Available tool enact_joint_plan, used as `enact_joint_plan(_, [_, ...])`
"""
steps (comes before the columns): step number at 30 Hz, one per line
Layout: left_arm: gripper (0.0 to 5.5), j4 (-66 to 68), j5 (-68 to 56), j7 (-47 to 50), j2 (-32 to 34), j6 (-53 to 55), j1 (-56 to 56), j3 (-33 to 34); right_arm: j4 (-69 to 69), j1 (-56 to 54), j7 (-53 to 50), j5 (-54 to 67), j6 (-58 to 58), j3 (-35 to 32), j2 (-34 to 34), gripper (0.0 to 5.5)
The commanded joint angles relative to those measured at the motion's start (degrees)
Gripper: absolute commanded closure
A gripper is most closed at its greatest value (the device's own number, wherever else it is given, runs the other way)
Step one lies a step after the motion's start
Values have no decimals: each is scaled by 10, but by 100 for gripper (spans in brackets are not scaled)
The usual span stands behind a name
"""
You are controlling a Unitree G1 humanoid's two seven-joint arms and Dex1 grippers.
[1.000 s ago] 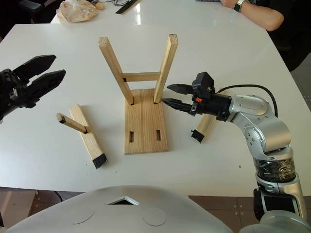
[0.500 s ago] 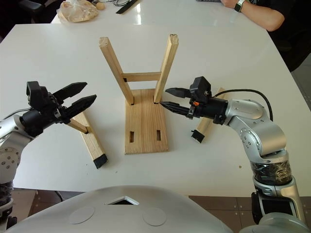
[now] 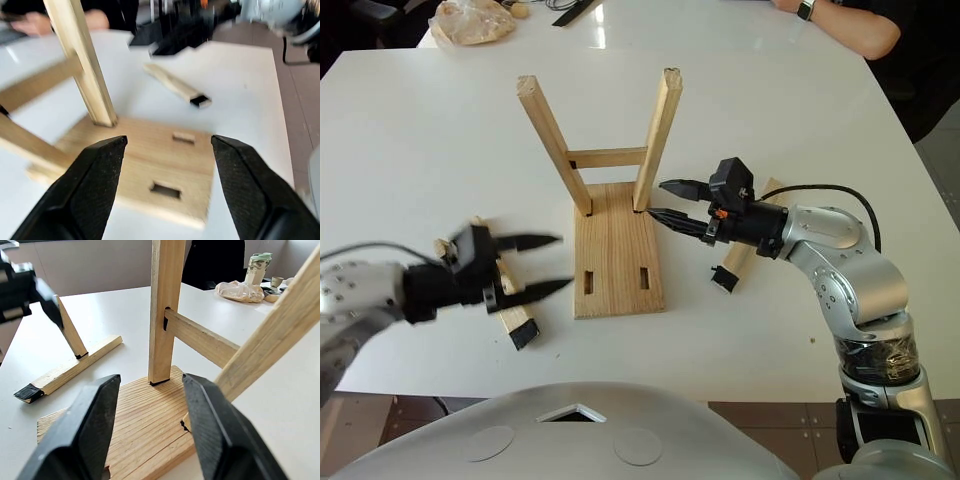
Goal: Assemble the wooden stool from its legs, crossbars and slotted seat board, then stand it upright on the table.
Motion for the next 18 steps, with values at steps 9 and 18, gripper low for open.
enact_joint_plan(9, [238, 119, 196, -39, 47, -148, 117, -21, -27, 31, -18, 9, 4, -23, -4, 321])
enact_joint_plan(18, [238, 232, 242, -126, 119, -230, 123, 87, -39, 54, -38, -7, -6, -13, 2, 321])
